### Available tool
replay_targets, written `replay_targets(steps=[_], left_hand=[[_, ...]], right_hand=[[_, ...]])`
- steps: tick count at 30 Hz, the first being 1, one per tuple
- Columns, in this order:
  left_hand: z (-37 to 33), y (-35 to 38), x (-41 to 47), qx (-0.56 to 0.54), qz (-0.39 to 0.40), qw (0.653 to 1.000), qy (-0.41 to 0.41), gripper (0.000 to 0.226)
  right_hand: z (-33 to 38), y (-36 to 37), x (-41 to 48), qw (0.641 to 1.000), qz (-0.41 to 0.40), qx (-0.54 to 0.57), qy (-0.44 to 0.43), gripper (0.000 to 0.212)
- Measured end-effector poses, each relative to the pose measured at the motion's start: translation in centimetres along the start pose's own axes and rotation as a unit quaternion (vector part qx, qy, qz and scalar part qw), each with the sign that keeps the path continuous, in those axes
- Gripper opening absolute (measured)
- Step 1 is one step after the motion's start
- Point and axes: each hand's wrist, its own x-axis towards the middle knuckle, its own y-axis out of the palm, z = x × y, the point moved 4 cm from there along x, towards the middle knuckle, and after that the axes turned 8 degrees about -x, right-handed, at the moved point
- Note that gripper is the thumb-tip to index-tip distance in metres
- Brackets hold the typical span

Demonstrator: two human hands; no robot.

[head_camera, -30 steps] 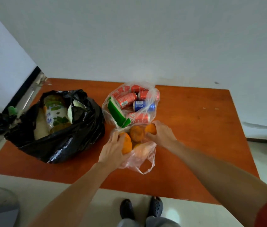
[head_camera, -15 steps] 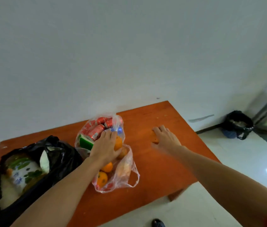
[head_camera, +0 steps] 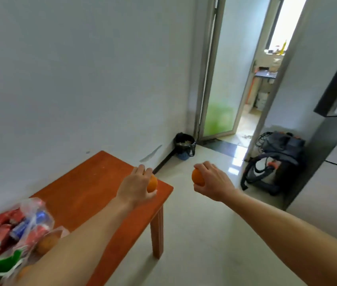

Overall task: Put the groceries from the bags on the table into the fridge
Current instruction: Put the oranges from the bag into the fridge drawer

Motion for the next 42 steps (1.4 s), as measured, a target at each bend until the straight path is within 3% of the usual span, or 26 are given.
replay_targets(steps=[13, 19, 32, 42], left_hand=[[-42.5, 10.6, 13.9, -0.043, 0.030, 0.965, 0.259, 0.063], [-57.5, 13.8, 19.9, -0.064, 0.028, 0.934, 0.349, 0.059], [-84.0, 18.6, 40.0, -0.110, -0.004, 0.869, 0.482, 0.060], [-100.4, 15.8, 52.7, -0.160, -0.061, 0.854, 0.492, 0.060]], right_hand=[[-37.9, -9.1, -21.3, 0.970, -0.034, -0.060, 0.234, 0.065], [-51.4, -12.0, -27.6, 0.948, -0.056, -0.076, 0.304, 0.068], [-79.2, -19.0, -26.9, 0.891, -0.134, -0.104, 0.420, 0.070], [-97.6, -28.9, -24.7, 0.864, -0.206, -0.131, 0.440, 0.069]])
